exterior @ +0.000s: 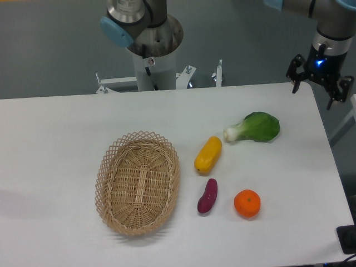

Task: Pick up the mango from the table
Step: 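Move the gripper from its raised start pose toward the bok choy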

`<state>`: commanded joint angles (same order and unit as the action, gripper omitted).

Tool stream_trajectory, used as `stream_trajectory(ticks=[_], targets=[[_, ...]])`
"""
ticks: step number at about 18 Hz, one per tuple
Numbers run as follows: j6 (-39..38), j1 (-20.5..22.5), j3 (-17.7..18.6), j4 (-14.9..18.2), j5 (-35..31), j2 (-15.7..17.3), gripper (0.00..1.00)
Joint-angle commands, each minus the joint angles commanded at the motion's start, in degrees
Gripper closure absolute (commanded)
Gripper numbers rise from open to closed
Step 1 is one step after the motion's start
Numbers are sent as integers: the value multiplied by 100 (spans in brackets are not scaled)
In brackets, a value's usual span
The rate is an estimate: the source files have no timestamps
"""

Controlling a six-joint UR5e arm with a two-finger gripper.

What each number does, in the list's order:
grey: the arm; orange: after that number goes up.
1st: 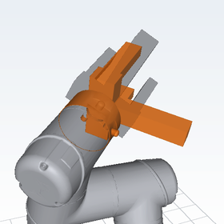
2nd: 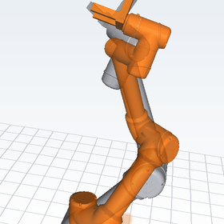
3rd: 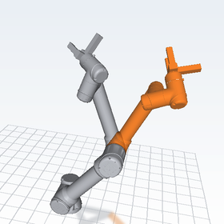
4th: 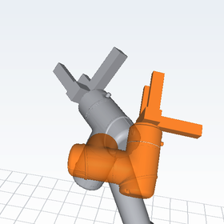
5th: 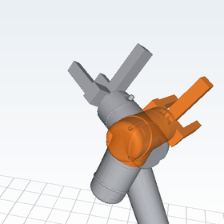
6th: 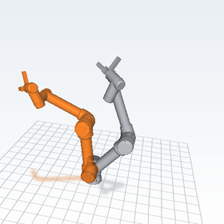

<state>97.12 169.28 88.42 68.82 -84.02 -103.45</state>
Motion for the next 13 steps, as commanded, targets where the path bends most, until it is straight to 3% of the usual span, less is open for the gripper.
stream_trajectory(ticks=[6, 13], targets=[[-482, -70, 219, -167, -9, 35, 0], [-904, -88, 1036, -712, -9, 263, 0]])
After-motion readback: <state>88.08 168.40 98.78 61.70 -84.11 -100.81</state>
